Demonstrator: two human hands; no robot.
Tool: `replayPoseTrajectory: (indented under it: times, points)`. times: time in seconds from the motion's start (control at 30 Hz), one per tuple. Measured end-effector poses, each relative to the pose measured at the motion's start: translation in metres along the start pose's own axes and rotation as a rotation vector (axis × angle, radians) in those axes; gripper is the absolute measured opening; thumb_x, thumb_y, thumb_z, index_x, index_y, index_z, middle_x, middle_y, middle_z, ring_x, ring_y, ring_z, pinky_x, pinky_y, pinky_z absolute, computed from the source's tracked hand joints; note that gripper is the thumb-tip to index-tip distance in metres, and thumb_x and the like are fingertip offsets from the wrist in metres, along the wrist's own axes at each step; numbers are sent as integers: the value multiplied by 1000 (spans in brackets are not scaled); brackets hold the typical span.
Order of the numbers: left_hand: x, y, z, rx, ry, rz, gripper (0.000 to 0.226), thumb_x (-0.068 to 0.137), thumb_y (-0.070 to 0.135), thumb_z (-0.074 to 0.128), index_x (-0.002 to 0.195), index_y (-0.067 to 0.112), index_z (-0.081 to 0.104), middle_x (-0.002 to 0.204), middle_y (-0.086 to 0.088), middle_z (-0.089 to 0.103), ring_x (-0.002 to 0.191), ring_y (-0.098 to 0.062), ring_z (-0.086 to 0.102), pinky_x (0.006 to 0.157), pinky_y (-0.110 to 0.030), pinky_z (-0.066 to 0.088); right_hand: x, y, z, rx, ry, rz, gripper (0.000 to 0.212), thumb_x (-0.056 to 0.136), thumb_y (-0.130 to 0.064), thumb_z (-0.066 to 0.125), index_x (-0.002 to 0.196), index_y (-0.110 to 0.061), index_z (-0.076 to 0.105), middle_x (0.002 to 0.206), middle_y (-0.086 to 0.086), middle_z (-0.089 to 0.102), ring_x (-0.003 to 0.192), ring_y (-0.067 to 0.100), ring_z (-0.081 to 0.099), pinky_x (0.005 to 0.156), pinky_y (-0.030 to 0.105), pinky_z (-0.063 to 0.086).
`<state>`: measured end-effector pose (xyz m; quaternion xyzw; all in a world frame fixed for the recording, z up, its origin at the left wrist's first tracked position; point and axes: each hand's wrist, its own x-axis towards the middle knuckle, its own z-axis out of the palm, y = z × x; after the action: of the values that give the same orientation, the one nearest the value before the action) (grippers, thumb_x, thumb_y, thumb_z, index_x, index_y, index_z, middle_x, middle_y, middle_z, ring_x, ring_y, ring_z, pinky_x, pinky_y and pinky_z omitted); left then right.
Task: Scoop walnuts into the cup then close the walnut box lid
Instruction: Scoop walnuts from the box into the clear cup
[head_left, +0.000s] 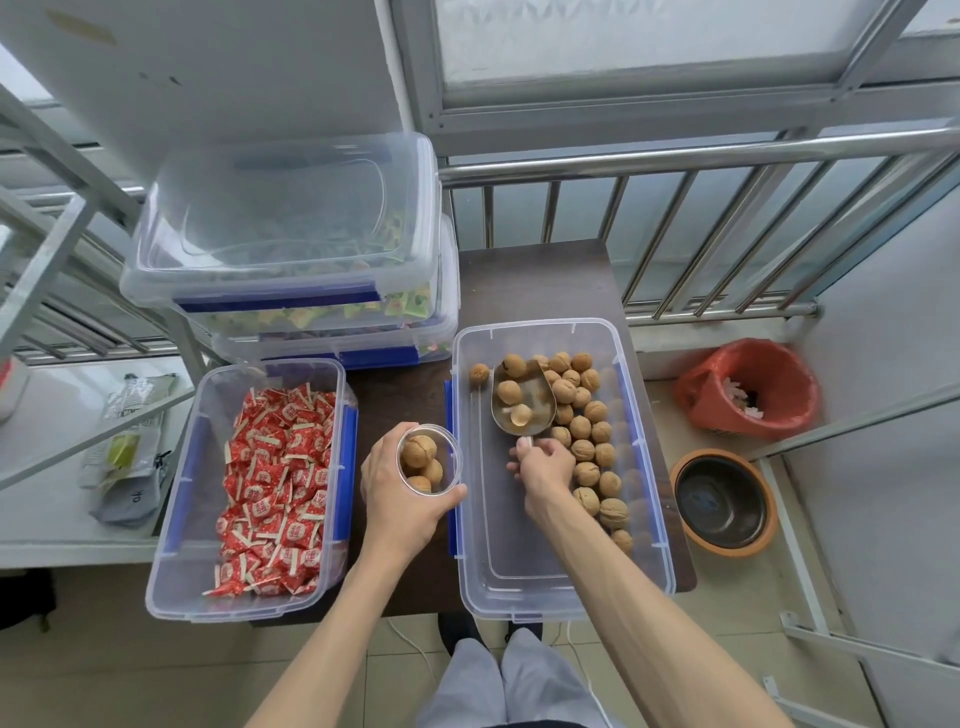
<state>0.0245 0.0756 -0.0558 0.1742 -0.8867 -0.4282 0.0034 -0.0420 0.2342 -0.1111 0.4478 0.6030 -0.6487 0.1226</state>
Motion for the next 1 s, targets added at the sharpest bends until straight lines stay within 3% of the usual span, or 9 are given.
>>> replayPoseTrajectory:
  times: [0.2, 0.37, 0.47, 0.57, 0.73, 0.87, 1.0]
  points:
    - [0, 2, 0, 8, -2, -3, 89, 61, 24, 95, 136, 31, 47, 127, 15, 46, 124, -9, 39, 109, -47, 41, 7, -2, -5, 14, -40, 3, 7, 94, -7, 59, 87, -8, 60, 86, 15, 69, 61, 15, 57, 49, 20, 45]
    - [-1, 3, 0, 1, -11, -11, 89, 63, 25, 94, 137, 31, 45, 131, 13, 46, 125, -8, 39, 109, -44, 41, -2, 5, -24, 34, -107, -47, 5, 96, -6, 57, 95, -3, 61, 84, 14, 67, 60, 14, 57, 49, 17, 46]
    - [-1, 2, 1, 15, -7, -2, 88, 62, 25, 94, 136, 31, 46, 128, 16, 45, 128, -15, 43, 109, -45, 41, -9, 6, -36, -11, -132, -89, 5, 95, -7, 59, 91, -7, 61, 81, 12, 68, 60, 15, 58, 48, 17, 46]
    - [-2, 2, 1, 6, -2, -3, 88, 62, 24, 94, 135, 32, 46, 127, 16, 45, 129, -16, 43, 109, -44, 41, -16, 3, -50, -61, -163, -142, 6, 93, -6, 62, 99, -2, 63, 82, 12, 69, 62, 14, 59, 44, 14, 47]
    - [-4, 2, 2, -6, 3, -9, 87, 63, 24, 94, 135, 32, 46, 128, 14, 47, 130, -19, 45, 109, -47, 42, -25, -11, -71, -192, -233, -232, 5, 94, -8, 61, 90, -9, 63, 78, 8, 71, 57, 12, 58, 46, 15, 47]
    - [-3, 1, 2, 10, 1, -30, 89, 62, 28, 94, 137, 32, 45, 137, 5, 52, 132, -20, 46, 110, -50, 43, -25, -32, -81, -314, -385, -288, 5, 93, -9, 62, 89, -8, 65, 74, 5, 72, 49, 11, 57, 50, 22, 48]
    - [-3, -1, 4, 15, 13, -52, 89, 61, 30, 94, 136, 34, 46, 138, 5, 53, 133, -20, 46, 111, -52, 42, -28, -69, -87, -482, -622, -346, 8, 94, -9, 62, 89, -4, 66, 76, 9, 73, 53, 16, 57, 52, 25, 47]
